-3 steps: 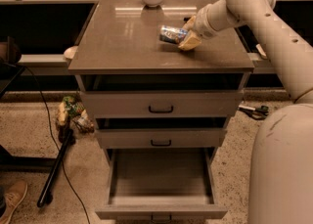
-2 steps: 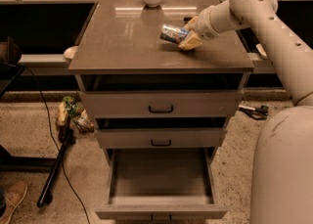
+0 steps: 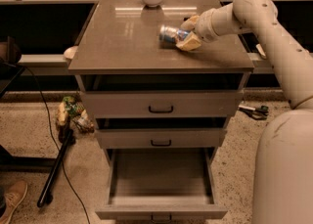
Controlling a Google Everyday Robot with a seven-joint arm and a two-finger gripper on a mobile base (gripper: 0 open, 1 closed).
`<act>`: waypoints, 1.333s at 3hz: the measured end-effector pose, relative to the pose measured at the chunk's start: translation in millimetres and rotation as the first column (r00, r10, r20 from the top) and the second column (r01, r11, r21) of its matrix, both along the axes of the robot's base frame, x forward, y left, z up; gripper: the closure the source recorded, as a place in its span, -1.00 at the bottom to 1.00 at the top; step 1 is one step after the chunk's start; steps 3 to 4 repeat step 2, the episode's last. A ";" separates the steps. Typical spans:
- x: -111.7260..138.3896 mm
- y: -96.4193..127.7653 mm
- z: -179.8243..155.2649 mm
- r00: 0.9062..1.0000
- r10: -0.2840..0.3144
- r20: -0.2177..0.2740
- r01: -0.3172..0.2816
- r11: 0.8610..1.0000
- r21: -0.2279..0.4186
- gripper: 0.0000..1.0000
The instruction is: Pick redbull can from bottom drawer and place on counter
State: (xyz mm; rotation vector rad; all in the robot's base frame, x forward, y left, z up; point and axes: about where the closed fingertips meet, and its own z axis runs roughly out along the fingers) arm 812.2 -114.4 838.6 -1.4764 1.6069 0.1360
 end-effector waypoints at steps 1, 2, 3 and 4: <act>-5.8 0.1 0.7 1.000 0.019 0.008 -0.020 1.000 0.017 -1.00; -5.9 -0.7 4.0 1.000 0.023 0.017 -0.023 1.000 0.019 -1.00; -5.9 -0.7 4.0 1.000 0.023 0.017 -0.023 1.000 0.019 -1.00; -5.9 -0.7 4.0 1.000 0.023 0.017 -0.023 1.000 0.019 -1.00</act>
Offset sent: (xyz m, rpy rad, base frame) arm -0.0519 -0.0221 0.0479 0.0473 -0.2064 0.0333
